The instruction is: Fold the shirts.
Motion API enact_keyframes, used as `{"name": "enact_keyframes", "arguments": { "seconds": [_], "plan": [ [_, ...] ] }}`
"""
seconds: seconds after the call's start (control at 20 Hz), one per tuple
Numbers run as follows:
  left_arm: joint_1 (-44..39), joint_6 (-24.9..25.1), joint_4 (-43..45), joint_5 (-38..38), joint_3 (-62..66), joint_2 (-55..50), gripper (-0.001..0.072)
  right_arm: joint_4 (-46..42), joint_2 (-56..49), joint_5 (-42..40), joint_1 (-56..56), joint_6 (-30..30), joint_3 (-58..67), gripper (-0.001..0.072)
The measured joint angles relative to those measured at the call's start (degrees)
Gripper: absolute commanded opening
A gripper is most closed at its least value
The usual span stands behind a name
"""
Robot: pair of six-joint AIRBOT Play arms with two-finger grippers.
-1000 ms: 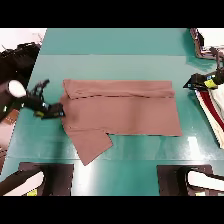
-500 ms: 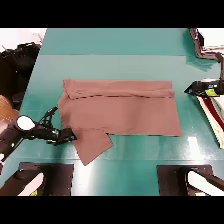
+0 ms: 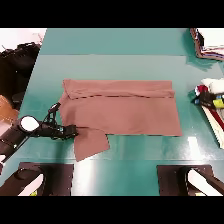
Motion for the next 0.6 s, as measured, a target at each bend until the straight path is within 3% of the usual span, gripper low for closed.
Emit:
{"name": "enact_keyframes", "arguments": {
  "seconds": [0.1, 0.35, 0.4, 0.45, 0.6],
  "plan": [
    [-0.15, 0.7, -0.33, -0.59, 1.99, 0.02, 0.0027, -0.02, 1.42, 1.01, -4.72, 0.0, -6.34, 0.0533],
    [-0.17, 1.42, -0.48, -0.46, 4.09, 0.02, 0.0027, 0.5, 0.98, 2.01, -13.53, 0.0, -20.46, 0.0498],
    [-0.17, 1.46, -0.63, -0.39, 4.24, 0.02, 0.0027, 0.79, 0.2, 1.92, -14.29, 0.0, -22.47, 0.0497],
    [-0.17, 1.49, -0.76, -0.33, 4.35, 0.0, 0.0027, 1.55, -0.61, 1.64, -14.6, 0.0, -23.98, 0.0437],
    [-0.17, 1.55, -0.92, -0.24, 4.5, 0.02, 0.0027, 5.81, -2.99, 0.76, -13.4, -0.26, -26.32, 0.0432]
  ]
}}
